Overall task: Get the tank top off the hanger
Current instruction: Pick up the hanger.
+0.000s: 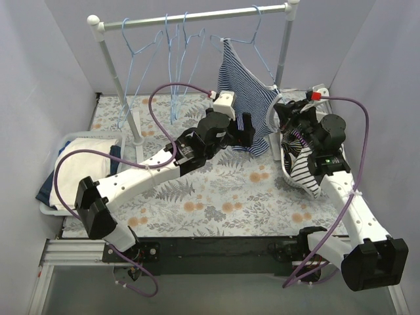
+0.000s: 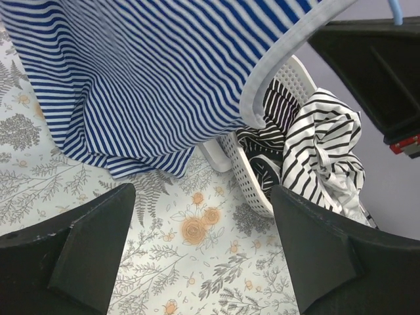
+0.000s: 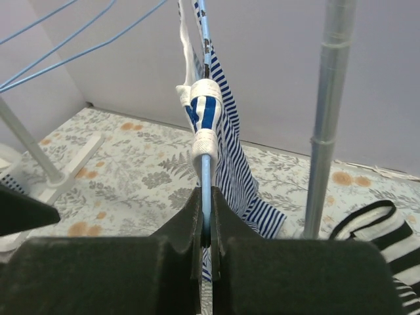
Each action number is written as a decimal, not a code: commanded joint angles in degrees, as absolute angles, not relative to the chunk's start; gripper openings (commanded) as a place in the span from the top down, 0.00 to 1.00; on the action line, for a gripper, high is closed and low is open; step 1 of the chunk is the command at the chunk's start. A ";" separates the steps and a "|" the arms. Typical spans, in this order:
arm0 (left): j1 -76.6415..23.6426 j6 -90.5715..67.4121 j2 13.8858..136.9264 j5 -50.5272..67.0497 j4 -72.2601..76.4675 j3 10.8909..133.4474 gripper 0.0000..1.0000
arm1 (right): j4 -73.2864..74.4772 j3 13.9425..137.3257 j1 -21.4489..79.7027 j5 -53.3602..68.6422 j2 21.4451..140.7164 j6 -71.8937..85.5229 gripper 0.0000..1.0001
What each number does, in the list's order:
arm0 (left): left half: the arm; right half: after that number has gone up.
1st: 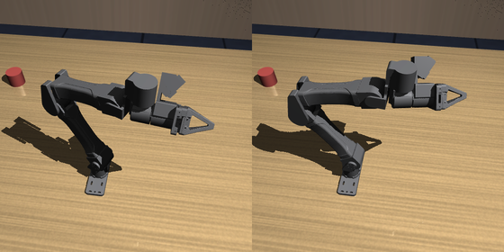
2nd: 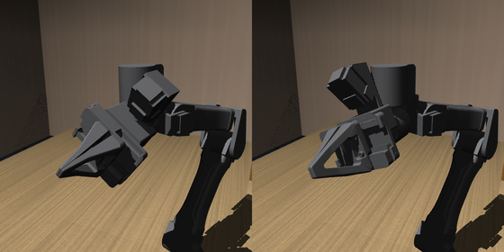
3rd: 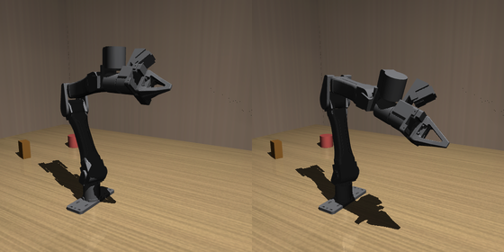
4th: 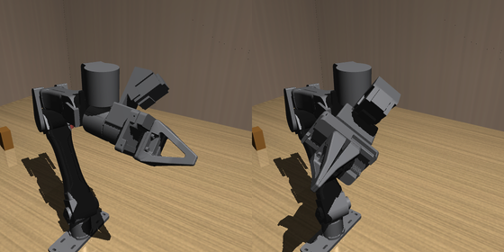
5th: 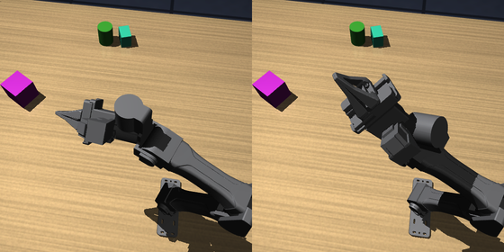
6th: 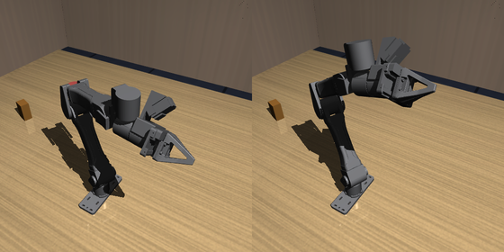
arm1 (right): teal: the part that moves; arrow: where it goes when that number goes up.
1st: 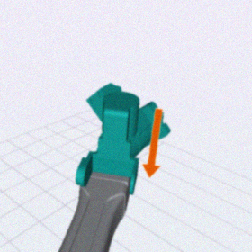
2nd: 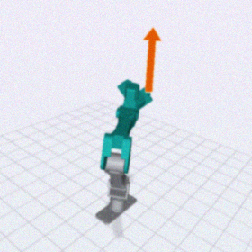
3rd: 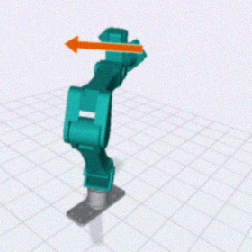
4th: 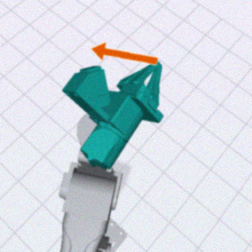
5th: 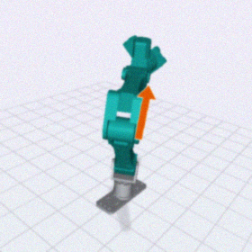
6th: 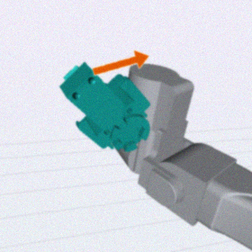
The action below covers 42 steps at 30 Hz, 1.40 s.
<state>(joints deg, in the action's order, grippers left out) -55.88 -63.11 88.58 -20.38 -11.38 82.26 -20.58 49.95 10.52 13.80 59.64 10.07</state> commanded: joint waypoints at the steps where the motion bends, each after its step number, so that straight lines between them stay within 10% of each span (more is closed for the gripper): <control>1: -55.99 -60.74 87.97 -21.27 -12.73 90.34 0.12 | -18.90 54.75 13.44 18.63 59.32 8.00 0.99; 16: -48.69 -64.95 111.77 -17.57 -31.70 134.28 0.06 | -15.99 52.21 31.62 -12.79 59.59 -1.83 0.99; 27: -48.69 -68.99 110.22 -20.21 -34.10 126.39 0.12 | -22.15 49.31 39.20 -29.97 61.26 -6.24 0.99; 40: -48.78 -68.64 110.30 -17.84 -32.61 127.88 0.84 | -23.73 47.64 40.61 -27.87 59.07 -8.17 0.99; 42: -48.69 -68.38 110.30 -18.37 -32.61 128.23 0.96 | -23.73 47.46 40.61 -27.16 58.19 -8.09 0.77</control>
